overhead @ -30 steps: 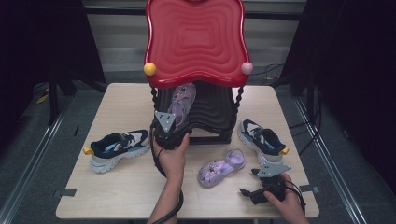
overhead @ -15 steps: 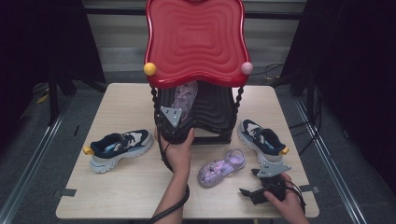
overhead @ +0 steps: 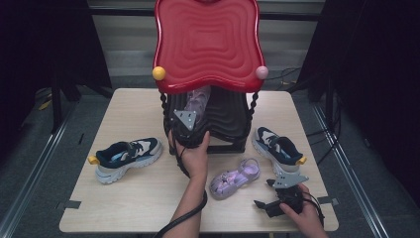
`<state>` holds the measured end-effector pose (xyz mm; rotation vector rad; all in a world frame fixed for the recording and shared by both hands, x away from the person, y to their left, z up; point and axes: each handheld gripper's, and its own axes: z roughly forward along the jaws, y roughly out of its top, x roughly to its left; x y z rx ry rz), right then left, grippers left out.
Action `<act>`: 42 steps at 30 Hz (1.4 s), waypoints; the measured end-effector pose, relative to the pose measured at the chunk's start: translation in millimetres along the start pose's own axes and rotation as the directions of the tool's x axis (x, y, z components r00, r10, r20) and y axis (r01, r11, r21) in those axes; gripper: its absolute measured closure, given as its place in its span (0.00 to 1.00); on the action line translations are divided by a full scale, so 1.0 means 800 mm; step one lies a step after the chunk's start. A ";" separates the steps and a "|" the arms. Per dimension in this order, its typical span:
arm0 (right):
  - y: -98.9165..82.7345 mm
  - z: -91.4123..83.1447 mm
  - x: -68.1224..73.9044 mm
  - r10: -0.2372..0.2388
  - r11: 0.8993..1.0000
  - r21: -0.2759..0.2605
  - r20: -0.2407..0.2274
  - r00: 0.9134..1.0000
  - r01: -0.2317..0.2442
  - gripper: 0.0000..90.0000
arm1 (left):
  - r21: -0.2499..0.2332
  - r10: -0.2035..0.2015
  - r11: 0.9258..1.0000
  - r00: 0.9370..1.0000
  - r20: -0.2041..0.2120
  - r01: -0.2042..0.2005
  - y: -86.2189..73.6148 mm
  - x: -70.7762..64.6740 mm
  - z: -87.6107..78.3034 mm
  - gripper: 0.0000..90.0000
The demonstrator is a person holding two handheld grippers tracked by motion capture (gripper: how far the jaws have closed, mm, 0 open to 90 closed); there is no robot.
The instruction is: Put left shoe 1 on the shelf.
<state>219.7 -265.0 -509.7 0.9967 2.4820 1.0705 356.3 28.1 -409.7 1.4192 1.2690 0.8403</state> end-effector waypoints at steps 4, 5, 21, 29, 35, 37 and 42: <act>0.000 0.000 0.000 -0.003 1.000 -0.001 0.001 1.000 0.003 0.12 | 0.004 0.002 1.000 1.000 -0.009 -0.001 0.001 -0.002 0.006 0.41; 0.000 0.000 0.000 -0.001 1.000 -0.001 0.001 1.000 0.001 0.12 | -0.001 0.003 1.000 1.000 -0.012 -0.003 0.001 -0.003 0.007 0.41; 0.000 0.000 0.000 0.001 1.000 0.000 0.000 1.000 -0.001 0.12 | -0.010 -0.022 1.000 0.996 -0.087 0.021 -0.001 -0.007 0.028 0.41; 0.000 0.000 0.000 0.000 1.000 0.000 0.000 1.000 0.000 0.12 | -0.017 -0.065 0.998 0.993 -0.102 0.063 -0.001 -0.007 0.035 0.41; 0.000 0.000 0.000 -0.002 1.000 -0.001 0.001 1.000 0.002 0.12 | -0.030 -0.081 0.996 0.991 -0.109 0.079 -0.001 -0.010 0.040 0.41; 0.000 0.000 0.000 -0.002 1.000 -0.001 0.001 1.000 0.002 0.12 | -0.035 -0.078 0.997 0.990 -0.116 0.074 0.000 -0.012 0.041 0.41; 0.000 0.000 0.000 -0.002 1.000 -0.001 0.001 1.000 0.002 0.12 | -0.030 -0.075 0.997 0.988 -0.132 0.071 0.001 -0.015 0.046 0.41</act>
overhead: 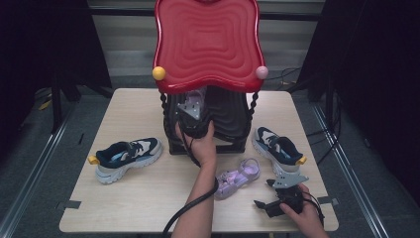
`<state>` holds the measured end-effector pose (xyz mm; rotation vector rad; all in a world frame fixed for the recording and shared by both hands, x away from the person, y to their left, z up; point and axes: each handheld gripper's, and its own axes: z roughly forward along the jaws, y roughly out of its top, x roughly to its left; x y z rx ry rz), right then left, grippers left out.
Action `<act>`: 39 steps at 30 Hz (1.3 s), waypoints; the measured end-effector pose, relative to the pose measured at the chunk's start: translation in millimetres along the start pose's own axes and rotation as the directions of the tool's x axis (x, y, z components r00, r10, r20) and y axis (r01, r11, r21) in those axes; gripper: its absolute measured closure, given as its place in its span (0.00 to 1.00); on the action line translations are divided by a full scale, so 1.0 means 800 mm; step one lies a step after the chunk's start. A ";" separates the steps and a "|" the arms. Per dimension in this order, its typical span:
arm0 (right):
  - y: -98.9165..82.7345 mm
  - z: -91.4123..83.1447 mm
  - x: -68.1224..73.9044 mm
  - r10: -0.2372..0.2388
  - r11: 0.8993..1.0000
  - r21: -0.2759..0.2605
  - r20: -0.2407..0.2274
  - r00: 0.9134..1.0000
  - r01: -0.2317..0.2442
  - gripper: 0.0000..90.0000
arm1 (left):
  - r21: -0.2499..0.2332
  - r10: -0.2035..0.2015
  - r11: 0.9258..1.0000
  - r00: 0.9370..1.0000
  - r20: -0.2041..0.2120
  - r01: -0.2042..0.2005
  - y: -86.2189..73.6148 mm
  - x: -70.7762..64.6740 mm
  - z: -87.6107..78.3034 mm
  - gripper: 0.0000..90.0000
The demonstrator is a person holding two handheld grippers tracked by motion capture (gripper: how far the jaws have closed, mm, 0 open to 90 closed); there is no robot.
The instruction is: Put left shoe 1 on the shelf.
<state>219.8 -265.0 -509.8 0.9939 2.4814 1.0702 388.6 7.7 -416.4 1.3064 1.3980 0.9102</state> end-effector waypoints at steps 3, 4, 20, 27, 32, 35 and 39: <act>0.000 0.000 0.000 0.000 1.000 0.000 0.000 1.000 0.000 0.12 | 0.000 -0.012 1.000 1.000 -0.004 0.012 -0.001 -0.001 0.002 0.41; 0.000 0.000 0.000 0.000 1.000 0.000 0.000 1.000 0.000 0.12 | -0.002 -0.010 1.000 1.000 -0.006 0.010 0.000 -0.001 0.003 0.41; 0.000 0.000 -0.001 -0.006 1.000 -0.002 -0.008 1.000 0.006 0.12 | 0.027 0.035 0.999 0.999 0.001 -0.035 -0.004 -0.009 0.005 0.34; 0.000 0.000 0.000 -0.006 1.000 -0.002 -0.008 1.000 0.006 0.12 | 0.036 0.063 0.997 0.998 0.003 -0.063 -0.005 -0.006 0.006 0.34; 0.000 0.000 -0.001 -0.006 1.000 -0.002 -0.008 1.000 0.006 0.12 | 0.049 0.071 0.996 0.997 0.011 -0.071 -0.007 -0.005 0.006 0.34; 0.000 0.000 0.000 -0.006 1.000 -0.002 -0.008 1.000 0.006 0.12 | 0.055 0.084 0.995 0.996 0.007 -0.084 -0.007 -0.006 0.006 0.33; 0.000 0.000 -0.001 -0.006 1.000 -0.002 -0.008 1.000 0.006 0.12 | 0.060 0.092 0.994 0.996 0.016 -0.093 -0.007 -0.005 0.007 0.32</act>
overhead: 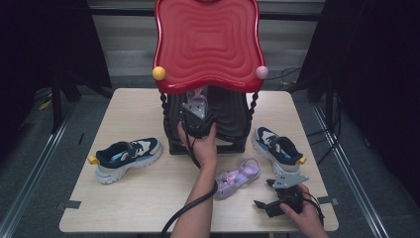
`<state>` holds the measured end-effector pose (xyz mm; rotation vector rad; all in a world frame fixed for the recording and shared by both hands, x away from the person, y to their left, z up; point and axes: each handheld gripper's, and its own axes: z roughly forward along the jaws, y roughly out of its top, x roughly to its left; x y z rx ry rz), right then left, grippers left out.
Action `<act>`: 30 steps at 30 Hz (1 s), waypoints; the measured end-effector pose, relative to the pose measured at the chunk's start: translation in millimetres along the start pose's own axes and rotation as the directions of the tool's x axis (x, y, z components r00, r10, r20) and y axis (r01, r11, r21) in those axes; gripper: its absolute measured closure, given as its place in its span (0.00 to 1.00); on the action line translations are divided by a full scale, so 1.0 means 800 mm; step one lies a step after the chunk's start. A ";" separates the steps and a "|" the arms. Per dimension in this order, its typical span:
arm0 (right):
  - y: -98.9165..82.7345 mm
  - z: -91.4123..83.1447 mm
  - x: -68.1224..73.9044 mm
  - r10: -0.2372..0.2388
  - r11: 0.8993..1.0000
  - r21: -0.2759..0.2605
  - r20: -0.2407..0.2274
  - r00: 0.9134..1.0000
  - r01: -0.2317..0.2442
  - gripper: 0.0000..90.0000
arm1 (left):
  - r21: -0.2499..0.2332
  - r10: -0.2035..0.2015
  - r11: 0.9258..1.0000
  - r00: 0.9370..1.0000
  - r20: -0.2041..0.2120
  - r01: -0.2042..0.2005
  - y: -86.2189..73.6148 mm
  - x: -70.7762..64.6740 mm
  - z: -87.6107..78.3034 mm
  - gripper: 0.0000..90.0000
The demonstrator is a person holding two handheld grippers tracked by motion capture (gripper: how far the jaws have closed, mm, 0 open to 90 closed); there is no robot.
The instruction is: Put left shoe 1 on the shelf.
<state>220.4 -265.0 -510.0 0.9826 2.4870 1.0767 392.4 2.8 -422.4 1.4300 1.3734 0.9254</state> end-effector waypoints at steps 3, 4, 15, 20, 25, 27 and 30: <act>0.000 0.000 0.000 0.001 1.000 0.000 0.000 1.000 -0.001 0.12 | 0.011 0.004 1.000 1.000 0.007 -0.004 -0.001 0.001 0.000 0.31; 0.000 0.000 0.000 0.001 1.000 0.000 0.000 1.000 -0.001 0.12 | 0.014 0.007 1.000 1.000 0.011 -0.007 -0.001 0.001 0.001 0.30; 0.000 0.000 0.000 0.000 1.000 0.000 0.000 1.000 0.000 0.12 | 0.016 0.015 1.000 0.999 0.034 -0.015 0.004 0.001 -0.003 0.27; 0.000 0.000 0.000 -0.001 1.000 0.000 -0.001 1.000 0.001 0.12 | 0.029 0.015 0.999 0.999 0.047 -0.017 0.003 0.001 -0.003 0.25; 0.000 0.000 0.000 -0.001 1.000 0.000 -0.001 1.000 0.001 0.12 | 0.037 0.049 0.998 0.997 0.059 -0.051 0.005 0.002 -0.005 0.23; 0.000 0.000 0.000 -0.002 1.000 -0.001 -0.001 1.000 0.002 0.12 | 0.036 0.053 0.998 0.996 0.069 -0.056 0.006 0.003 -0.006 0.22; 0.000 0.000 0.000 0.000 1.000 0.000 -0.001 1.000 0.000 0.12 | 0.038 0.056 0.998 0.995 0.079 -0.059 0.006 0.006 -0.007 0.21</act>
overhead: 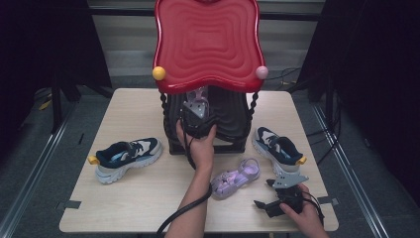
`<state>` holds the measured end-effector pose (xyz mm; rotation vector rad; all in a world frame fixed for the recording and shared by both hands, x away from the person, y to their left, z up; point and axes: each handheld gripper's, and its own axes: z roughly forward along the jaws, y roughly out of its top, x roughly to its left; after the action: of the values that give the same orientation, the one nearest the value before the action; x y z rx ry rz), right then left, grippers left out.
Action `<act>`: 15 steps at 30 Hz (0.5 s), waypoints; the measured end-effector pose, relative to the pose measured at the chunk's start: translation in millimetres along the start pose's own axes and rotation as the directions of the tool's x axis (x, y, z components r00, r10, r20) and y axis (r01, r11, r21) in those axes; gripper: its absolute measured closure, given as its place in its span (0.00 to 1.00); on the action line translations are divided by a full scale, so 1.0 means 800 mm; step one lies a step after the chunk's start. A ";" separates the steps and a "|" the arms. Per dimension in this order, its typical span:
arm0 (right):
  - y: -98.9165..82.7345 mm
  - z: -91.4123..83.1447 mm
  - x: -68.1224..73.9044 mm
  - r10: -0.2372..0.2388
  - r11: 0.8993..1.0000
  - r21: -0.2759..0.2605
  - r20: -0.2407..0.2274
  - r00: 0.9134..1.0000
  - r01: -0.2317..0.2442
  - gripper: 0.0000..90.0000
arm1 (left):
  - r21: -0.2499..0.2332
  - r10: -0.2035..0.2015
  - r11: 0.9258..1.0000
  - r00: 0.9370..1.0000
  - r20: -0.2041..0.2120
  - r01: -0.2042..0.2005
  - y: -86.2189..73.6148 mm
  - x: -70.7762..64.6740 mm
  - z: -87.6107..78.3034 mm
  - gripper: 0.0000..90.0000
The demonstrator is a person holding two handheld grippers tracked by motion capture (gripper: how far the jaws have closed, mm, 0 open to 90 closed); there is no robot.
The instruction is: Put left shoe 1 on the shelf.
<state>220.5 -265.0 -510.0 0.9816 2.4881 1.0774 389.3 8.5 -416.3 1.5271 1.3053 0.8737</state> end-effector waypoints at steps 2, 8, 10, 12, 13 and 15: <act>0.000 0.000 0.000 -0.001 1.000 0.000 0.000 1.000 0.001 0.12 | -0.001 0.004 1.000 1.000 0.006 -0.004 0.000 0.002 -0.001 0.20; 0.000 0.000 0.000 0.000 1.000 0.000 0.000 1.000 0.000 0.12 | 0.008 0.021 1.000 0.999 0.026 -0.021 0.005 0.008 -0.009 0.18; 0.000 0.000 0.000 -0.001 1.000 -0.001 0.000 1.000 0.001 0.12 | 0.025 0.034 0.999 0.999 0.038 -0.035 0.005 0.009 -0.011 0.18; 0.000 0.000 0.000 -0.001 1.000 0.000 0.000 1.000 0.001 0.12 | 0.021 0.048 0.999 0.998 0.039 -0.049 0.005 0.010 -0.014 0.17; 0.000 0.000 0.000 0.002 1.000 0.001 -0.001 1.000 -0.002 0.12 | 0.020 0.055 0.998 0.998 0.036 -0.056 0.005 0.010 -0.016 0.17; 0.000 0.000 0.000 0.002 1.000 0.001 -0.001 1.000 -0.002 0.12 | 0.024 0.053 0.998 0.997 0.048 -0.054 0.004 0.012 -0.019 0.17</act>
<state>220.4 -265.0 -509.9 0.9844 2.4889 1.0775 378.2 20.8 -408.4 1.6000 1.2509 0.8528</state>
